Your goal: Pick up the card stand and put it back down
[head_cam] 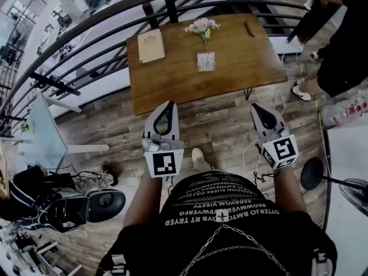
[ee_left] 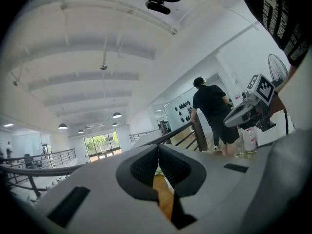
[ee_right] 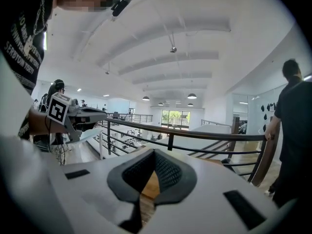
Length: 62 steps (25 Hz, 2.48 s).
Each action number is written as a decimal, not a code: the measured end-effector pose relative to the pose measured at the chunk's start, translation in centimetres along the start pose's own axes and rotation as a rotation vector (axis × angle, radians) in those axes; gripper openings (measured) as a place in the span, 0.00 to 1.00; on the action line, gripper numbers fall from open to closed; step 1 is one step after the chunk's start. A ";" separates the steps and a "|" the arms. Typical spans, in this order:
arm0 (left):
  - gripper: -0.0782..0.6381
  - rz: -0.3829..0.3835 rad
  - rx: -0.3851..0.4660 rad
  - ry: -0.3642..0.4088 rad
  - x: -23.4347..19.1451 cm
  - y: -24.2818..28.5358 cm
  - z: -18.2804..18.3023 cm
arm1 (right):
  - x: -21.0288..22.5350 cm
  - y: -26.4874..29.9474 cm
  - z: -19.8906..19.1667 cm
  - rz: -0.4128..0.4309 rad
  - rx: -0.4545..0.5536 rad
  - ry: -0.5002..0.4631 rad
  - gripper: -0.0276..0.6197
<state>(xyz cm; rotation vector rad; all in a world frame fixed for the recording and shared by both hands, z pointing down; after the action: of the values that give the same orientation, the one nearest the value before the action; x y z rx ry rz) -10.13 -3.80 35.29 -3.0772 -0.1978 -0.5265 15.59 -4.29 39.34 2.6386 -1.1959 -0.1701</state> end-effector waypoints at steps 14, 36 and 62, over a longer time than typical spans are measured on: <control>0.15 -0.020 0.003 -0.049 -4.1 3.2 -2.3 | -0.7 6.2 3.1 -0.010 -0.003 -0.066 0.06; 0.15 -0.041 -0.063 -0.065 -3.3 8.4 -4.0 | 5.8 8.2 -5.3 -0.063 -0.092 0.076 0.23; 0.15 -0.009 -0.204 -0.054 -1.0 22.1 -5.9 | 17.0 22.5 -16.3 0.254 -0.280 0.186 0.32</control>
<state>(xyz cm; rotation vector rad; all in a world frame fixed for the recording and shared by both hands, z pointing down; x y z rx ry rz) -10.16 -26.08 40.69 -3.2924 -0.1695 -0.4938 13.80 -28.64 60.89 2.1898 -1.3219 -0.0408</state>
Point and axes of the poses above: the fingertips, and each gripper's own axes: y forward along the fingers, x to its right, z out of its top, the point moved 3 cm from there along -y, backward along the fingers, and after that the axes turned 13 degrees about z, right-handed, at the moved point
